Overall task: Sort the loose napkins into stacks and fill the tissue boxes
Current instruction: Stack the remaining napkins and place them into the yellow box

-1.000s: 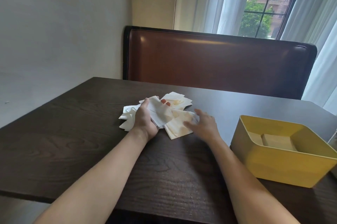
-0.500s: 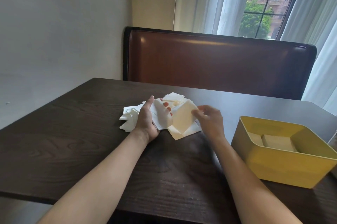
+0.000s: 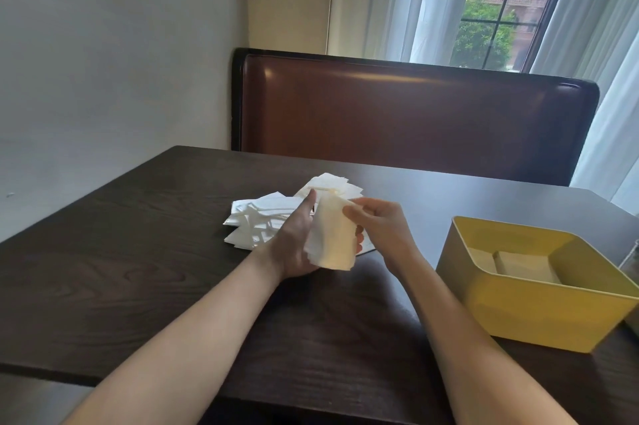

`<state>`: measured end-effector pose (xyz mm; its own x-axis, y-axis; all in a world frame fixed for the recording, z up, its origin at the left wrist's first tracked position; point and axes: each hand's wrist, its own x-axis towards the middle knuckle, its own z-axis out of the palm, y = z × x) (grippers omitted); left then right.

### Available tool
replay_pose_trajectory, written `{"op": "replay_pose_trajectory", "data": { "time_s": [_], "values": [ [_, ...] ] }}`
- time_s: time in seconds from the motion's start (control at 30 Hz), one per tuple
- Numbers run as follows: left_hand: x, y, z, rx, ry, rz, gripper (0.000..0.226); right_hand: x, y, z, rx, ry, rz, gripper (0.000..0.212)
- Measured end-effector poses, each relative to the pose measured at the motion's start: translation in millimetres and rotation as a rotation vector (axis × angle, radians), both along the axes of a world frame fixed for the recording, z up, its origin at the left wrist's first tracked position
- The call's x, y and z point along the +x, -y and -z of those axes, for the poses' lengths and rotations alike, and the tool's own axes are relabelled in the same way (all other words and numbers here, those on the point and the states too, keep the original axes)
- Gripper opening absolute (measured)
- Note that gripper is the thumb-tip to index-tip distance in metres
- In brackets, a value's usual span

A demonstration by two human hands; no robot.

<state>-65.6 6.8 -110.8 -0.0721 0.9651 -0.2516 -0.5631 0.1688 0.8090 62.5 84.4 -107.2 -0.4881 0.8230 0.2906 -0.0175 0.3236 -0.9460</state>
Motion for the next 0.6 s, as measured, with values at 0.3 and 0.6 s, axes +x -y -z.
{"op": "replay_pose_trajectory", "data": {
  "time_s": [0.3,0.6],
  "values": [
    [-12,-4,3,0.029,0.128,-0.086,0.042,5,-23,15,0.016,0.177,0.375,0.017],
    [-28,-6,5,0.159,0.335,-0.298,0.032,-1,-24,23,0.127,0.717,0.340,0.019]
  ]
}}
